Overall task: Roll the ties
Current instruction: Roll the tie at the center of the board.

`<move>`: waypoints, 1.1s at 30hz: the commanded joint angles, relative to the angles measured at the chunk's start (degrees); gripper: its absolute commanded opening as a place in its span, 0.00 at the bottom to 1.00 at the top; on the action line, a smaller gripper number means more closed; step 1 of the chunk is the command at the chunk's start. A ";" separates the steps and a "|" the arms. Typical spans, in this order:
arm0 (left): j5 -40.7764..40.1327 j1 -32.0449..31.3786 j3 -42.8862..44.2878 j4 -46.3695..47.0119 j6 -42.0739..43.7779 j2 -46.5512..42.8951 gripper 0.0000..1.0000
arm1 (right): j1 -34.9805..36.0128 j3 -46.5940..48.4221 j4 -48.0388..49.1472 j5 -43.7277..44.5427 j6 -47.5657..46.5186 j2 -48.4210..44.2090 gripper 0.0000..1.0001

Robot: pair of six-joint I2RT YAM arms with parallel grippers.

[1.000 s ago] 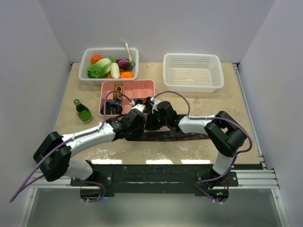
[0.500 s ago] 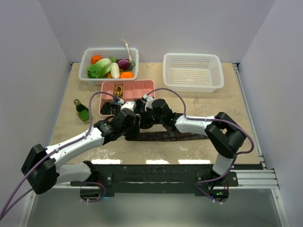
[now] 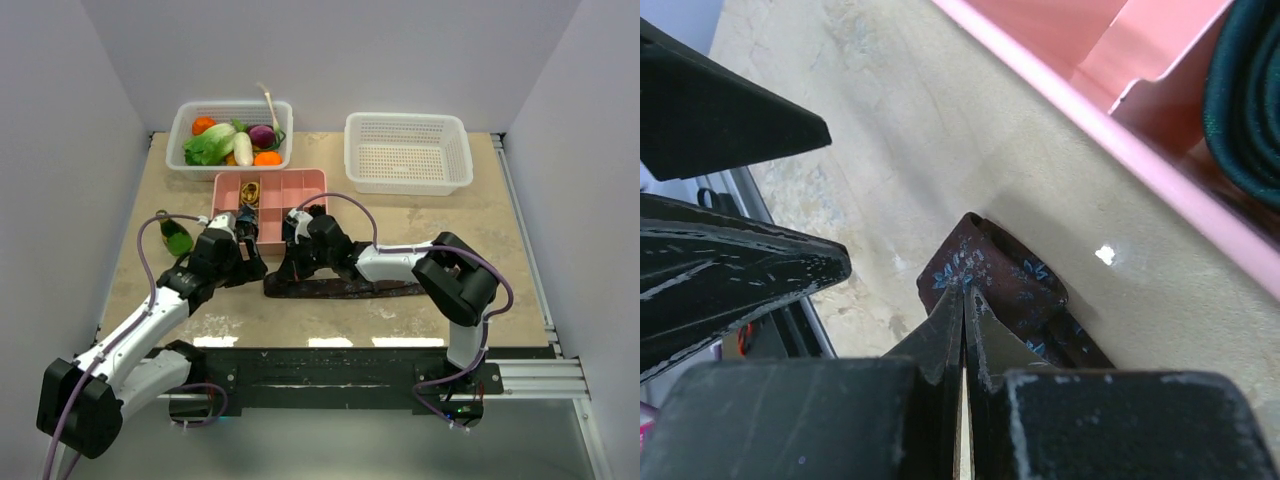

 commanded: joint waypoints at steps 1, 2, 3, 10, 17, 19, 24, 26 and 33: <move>7.74 2.23 -2.56 6.09 -0.23 0.41 0.88 | 0.25 -0.59 -0.18 1.44 -1.77 -2.36 0.00; 8.88 2.32 -3.61 6.97 -0.31 0.67 0.88 | 0.25 -0.86 -0.18 1.61 -1.77 -2.54 0.00; 9.41 2.41 -4.22 8.81 -0.58 1.20 0.88 | 0.25 -1.21 -0.53 1.96 -1.86 -2.80 0.00; 13.01 2.94 -8.80 16.81 -2.33 2.96 0.87 | 0.25 -4.37 -0.18 3.11 -1.77 -3.59 0.00; 17.49 3.03 -13.80 29.10 -5.32 5.50 0.85 | 0.25 -6.05 -0.45 4.16 -1.95 -4.30 0.00; 19.08 3.03 -14.60 31.49 -6.03 6.56 0.83 | 0.17 -6.31 -0.53 4.34 -1.77 -4.47 0.00; 22.33 3.03 -15.39 34.93 -7.87 9.90 0.72 | 0.25 -7.01 -0.27 4.60 -1.16 -4.56 0.00; 22.69 3.03 -15.74 35.54 -8.40 10.69 0.68 | 0.17 -7.19 -0.10 4.52 -0.98 -4.47 0.00; 23.30 3.03 -17.32 39.84 -9.37 13.94 0.61 | 0.25 -8.07 1.22 3.82 -0.28 -4.56 0.00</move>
